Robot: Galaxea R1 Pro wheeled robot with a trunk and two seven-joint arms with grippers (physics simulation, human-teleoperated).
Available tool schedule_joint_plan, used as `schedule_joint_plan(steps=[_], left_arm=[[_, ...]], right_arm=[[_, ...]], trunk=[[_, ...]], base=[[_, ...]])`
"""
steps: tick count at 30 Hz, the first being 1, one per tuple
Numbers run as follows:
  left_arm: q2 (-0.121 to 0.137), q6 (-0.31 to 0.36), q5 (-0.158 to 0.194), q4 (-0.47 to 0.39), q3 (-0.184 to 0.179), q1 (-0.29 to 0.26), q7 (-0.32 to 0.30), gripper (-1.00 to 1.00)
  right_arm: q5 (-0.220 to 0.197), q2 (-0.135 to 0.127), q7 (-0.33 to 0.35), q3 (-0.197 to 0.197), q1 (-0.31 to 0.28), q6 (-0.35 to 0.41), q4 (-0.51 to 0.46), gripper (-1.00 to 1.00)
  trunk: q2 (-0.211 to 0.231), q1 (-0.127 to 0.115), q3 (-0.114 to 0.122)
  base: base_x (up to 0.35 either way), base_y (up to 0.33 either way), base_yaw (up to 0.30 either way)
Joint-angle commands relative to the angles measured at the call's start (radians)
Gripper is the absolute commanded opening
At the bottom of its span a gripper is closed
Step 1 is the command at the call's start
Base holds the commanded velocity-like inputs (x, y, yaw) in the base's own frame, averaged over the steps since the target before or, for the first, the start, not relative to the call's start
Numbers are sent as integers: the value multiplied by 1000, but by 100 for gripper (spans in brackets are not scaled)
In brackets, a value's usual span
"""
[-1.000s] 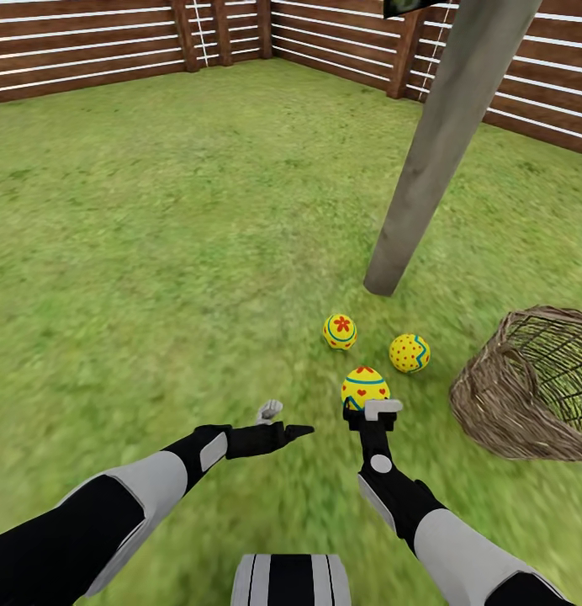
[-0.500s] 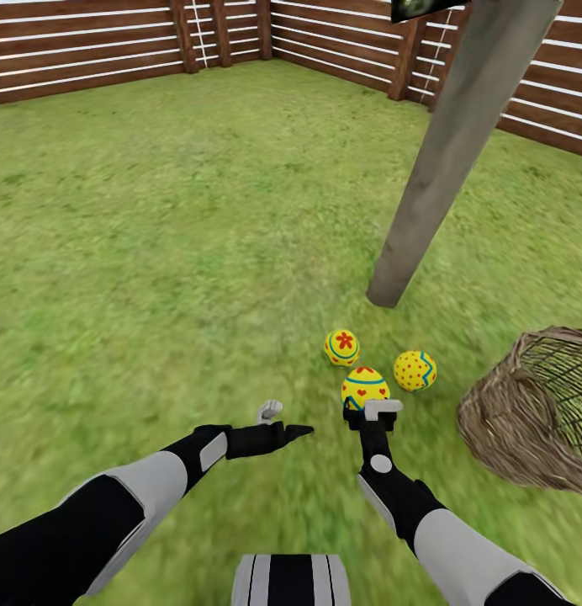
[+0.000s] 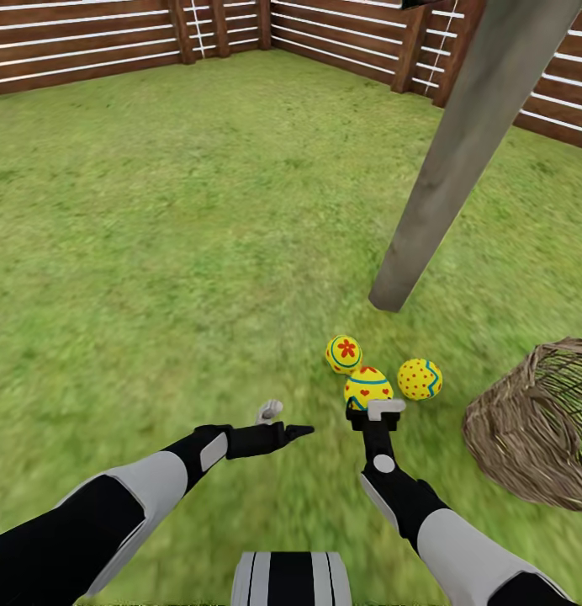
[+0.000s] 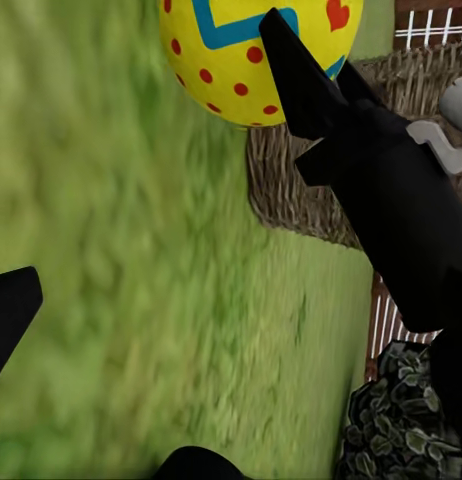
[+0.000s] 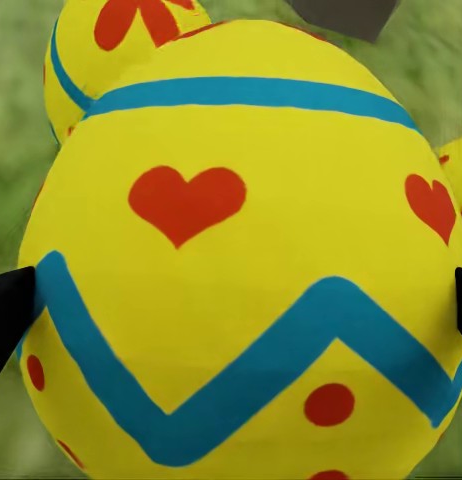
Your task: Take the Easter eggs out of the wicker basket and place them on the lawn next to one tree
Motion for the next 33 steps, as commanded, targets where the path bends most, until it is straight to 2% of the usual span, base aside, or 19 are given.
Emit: schedule_joint_plan(steps=[1, 6, 26, 33], left_arm=[[0, 9, 11, 1, -6, -1, -2, 100], [-2, 9, 10, 1, -6, -1, -5, 100], [-5, 10, 10, 1, -7, -1, -7, 100], [-23, 12, 10, 1, -6, -1, -10, 100]], right_arm=[[-10, -1, -5, 8, -1, -6, 1, -100], [-10, -2, -5, 8, -1, -6, 1, -100], [-15, 0, -7, 5, -1, -11, 1, -100], [-15, -1, -8, 4, -1, -16, 1, -100]], trunk=[[-1, 0, -5], [-2, 2, -24], [-2, 2, -24], [-2, 2, -24]], base=[[0, 0, 0], [0, 0, 0], [0, 0, 0], [0, 0, 0]])
